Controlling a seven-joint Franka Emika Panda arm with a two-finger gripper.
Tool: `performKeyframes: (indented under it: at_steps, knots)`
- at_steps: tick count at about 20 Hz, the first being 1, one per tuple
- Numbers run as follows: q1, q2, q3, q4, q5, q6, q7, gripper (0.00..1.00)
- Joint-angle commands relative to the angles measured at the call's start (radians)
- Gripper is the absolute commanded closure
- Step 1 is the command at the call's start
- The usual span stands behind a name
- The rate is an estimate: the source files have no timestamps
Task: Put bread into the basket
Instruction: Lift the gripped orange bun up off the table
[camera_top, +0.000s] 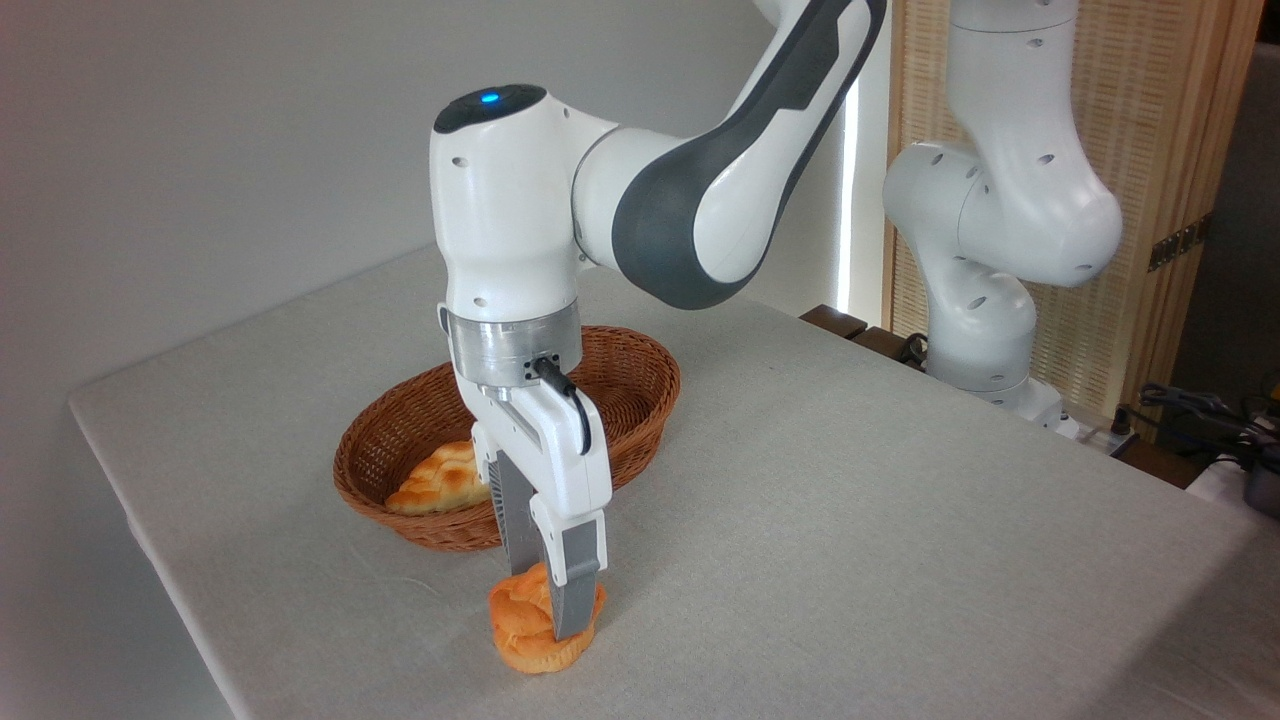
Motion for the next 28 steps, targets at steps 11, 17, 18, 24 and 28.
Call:
performKeyframes:
  at_steps: [11,17,18,24,28]
  knots:
    - [0.001,0.006,0.000,-0.015,0.107,0.044,0.012,0.68]
    - [0.001,0.009,0.000,-0.013,0.107,0.039,0.011,0.68]
    - [0.001,0.011,0.000,-0.012,0.107,0.039,0.011,0.68]
    - [0.003,-0.001,0.004,0.077,0.107,-0.017,0.006,0.73]
    - [0.003,-0.009,0.012,0.253,0.098,-0.301,0.006,0.74]
